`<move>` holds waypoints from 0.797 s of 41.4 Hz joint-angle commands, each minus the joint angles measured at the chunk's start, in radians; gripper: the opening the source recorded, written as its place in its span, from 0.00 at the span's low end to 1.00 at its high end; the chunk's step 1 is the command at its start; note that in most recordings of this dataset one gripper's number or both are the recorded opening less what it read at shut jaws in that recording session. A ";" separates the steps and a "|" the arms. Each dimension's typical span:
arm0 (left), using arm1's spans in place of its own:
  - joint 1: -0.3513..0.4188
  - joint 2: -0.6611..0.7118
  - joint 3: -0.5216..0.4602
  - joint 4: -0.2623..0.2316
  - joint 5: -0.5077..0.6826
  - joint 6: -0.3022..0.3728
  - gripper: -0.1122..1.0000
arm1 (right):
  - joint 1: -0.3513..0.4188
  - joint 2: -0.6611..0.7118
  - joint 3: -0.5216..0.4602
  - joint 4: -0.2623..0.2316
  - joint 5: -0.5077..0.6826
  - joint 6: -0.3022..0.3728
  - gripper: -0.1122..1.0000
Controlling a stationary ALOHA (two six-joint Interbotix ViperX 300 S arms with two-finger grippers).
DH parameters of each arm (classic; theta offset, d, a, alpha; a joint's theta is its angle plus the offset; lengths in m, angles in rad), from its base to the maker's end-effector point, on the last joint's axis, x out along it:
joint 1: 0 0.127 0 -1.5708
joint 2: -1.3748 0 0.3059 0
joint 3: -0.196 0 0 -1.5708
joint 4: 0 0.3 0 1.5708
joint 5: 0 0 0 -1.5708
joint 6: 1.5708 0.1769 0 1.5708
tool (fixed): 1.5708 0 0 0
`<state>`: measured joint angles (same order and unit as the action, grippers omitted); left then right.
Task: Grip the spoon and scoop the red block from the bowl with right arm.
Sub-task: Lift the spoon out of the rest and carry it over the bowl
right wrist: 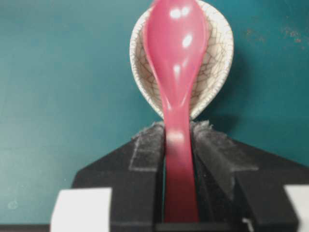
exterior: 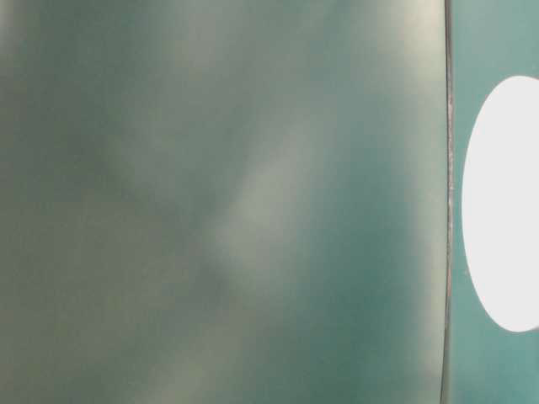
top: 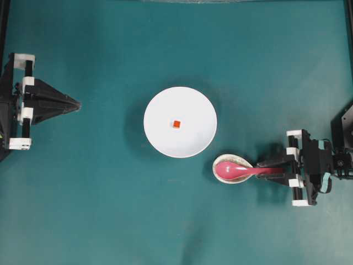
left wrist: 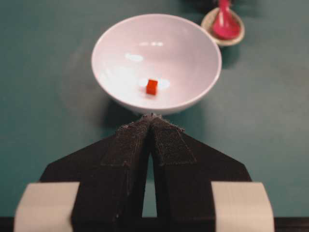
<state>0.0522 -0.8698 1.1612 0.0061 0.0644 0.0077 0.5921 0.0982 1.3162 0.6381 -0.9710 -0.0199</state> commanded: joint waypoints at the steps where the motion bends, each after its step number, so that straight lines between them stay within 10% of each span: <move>1: 0.003 0.005 -0.009 0.002 -0.003 0.000 0.10 | 0.005 -0.008 -0.005 0.000 -0.011 -0.002 0.31; 33: 0.003 0.003 -0.002 0.002 0.006 -0.002 0.10 | -0.048 -0.337 0.012 0.002 0.118 -0.095 0.31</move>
<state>0.0522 -0.8698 1.1689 0.0061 0.0767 0.0077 0.5660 -0.1749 1.3468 0.6381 -0.8882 -0.0951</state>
